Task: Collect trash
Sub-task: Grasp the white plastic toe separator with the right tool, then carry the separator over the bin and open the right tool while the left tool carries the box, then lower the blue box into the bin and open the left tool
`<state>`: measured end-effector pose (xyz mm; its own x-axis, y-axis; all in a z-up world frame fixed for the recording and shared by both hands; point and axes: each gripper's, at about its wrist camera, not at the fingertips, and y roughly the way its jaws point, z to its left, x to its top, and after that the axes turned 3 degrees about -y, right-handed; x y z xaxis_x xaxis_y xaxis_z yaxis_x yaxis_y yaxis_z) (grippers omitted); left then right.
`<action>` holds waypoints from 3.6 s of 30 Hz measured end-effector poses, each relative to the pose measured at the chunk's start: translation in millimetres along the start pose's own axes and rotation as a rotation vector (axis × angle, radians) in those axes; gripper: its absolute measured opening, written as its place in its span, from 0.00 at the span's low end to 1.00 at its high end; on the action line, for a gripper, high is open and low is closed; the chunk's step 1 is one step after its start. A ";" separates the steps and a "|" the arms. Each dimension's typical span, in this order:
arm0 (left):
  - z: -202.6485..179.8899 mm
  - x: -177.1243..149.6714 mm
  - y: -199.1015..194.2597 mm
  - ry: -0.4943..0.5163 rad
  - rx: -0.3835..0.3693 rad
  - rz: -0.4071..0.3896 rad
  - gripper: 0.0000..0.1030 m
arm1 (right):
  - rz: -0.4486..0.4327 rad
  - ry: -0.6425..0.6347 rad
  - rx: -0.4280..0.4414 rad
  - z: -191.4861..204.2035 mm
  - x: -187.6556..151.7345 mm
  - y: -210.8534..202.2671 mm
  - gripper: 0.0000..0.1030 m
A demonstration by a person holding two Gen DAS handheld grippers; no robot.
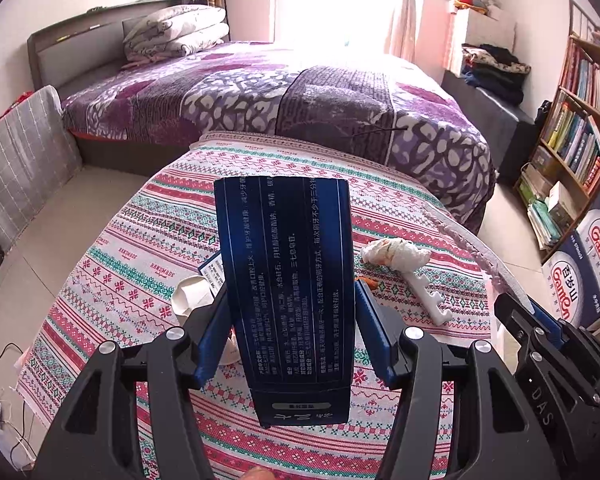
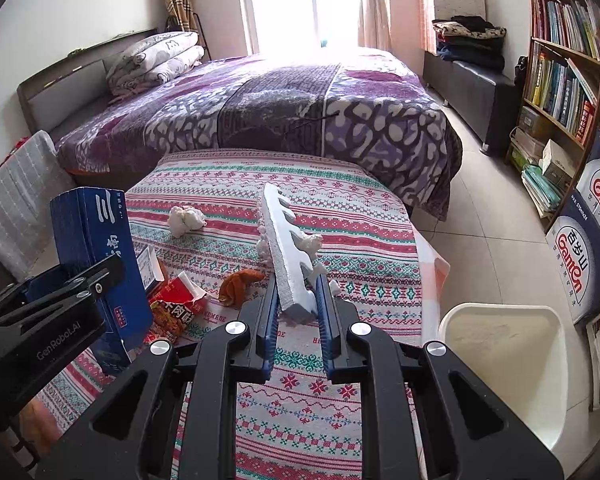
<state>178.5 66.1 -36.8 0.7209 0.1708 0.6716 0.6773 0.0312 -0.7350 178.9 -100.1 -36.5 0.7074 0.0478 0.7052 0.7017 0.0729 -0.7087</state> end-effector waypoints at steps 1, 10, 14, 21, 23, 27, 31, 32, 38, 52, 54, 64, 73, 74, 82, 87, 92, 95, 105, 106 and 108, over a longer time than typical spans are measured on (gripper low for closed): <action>-1.3 0.1 -0.8 0.004 0.001 -0.004 0.57 | -0.003 0.001 -0.003 -1.1 0.4 -1.0 0.16; -13.5 -1.8 -6.0 0.016 0.005 -0.029 0.57 | -0.027 0.024 -0.035 -15.3 -1.1 -11.0 0.16; -19.9 -2.6 -8.9 0.027 -0.002 -0.034 0.57 | -0.028 0.044 -0.047 -23.6 -1.8 -14.2 0.16; -35.2 -3.5 -13.4 0.048 -0.018 -0.041 0.57 | -0.029 0.074 -0.062 -38.6 -3.6 -19.1 0.16; -39.6 -4.0 -14.2 0.053 -0.023 -0.041 0.57 | -0.031 0.081 -0.068 -42.1 -4.1 -21.2 0.16; -48.9 -6.3 -16.9 0.067 -0.033 -0.044 0.57 | -0.036 0.093 -0.079 -49.8 -6.0 -25.4 0.16; -59.9 -8.0 -19.1 0.083 -0.043 -0.047 0.57 | -0.039 0.111 -0.090 -59.2 -7.1 -29.3 0.16; -62.5 -8.9 -20.0 0.086 -0.045 -0.048 0.57 | -0.040 0.116 -0.094 -61.7 -7.5 -30.2 0.17; -77.5 -11.2 -22.8 0.110 -0.062 -0.052 0.57 | -0.041 0.154 -0.116 -80.4 -9.6 -36.0 0.17; -117.5 -22.0 -26.7 0.175 -0.106 -0.046 0.57 | 0.008 0.313 -0.213 -140.0 -22.9 -42.5 0.17; -122.8 -23.3 -26.5 0.183 -0.115 -0.042 0.57 | 0.015 0.334 -0.228 -148.2 -24.9 -43.6 0.17; -158.1 -34.3 -29.0 0.239 -0.173 -0.023 0.57 | 0.037 0.416 -0.282 -183.4 -36.9 -53.3 0.20; -192.3 -45.1 -27.0 0.275 -0.240 0.032 0.57 | 0.044 0.484 -0.328 -214.3 -47.1 -66.5 0.36; -196.2 -46.5 -26.8 0.281 -0.247 0.038 0.57 | 0.044 0.493 -0.332 -217.7 -48.4 -68.2 0.40; -228.5 -61.4 -25.1 0.327 -0.297 0.085 0.57 | 0.019 0.557 -0.365 -243.8 -56.5 -86.8 0.61; -245.5 -73.2 -22.3 0.350 -0.345 0.134 0.57 | 0.006 0.593 -0.362 -256.9 -58.8 -96.0 0.67; -263.3 -85.5 -20.1 0.367 -0.418 0.200 0.57 | -0.018 0.610 -0.372 -264.7 -61.5 -106.1 0.71; -272.5 -90.4 -20.0 0.369 -0.463 0.236 0.57 | -0.031 0.622 -0.379 -269.1 -62.9 -110.8 0.72; -270.9 -88.9 -16.0 0.308 -0.560 0.306 0.71 | -0.053 0.640 -0.386 -272.9 -62.9 -116.5 0.78; -267.5 -87.3 -16.0 0.305 -0.543 0.293 0.71 | -0.054 0.637 -0.386 -271.0 -61.9 -116.0 0.79; -260.0 -84.2 -17.7 0.305 -0.499 0.258 0.71 | -0.056 0.626 -0.387 -265.8 -59.1 -114.1 0.81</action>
<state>143.9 -204.9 -56.1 0.8295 -0.1784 0.5293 0.4103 -0.4482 -0.7942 79.7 -376.0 -2.1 0.5046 -0.5315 0.6804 0.6362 -0.3039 -0.7092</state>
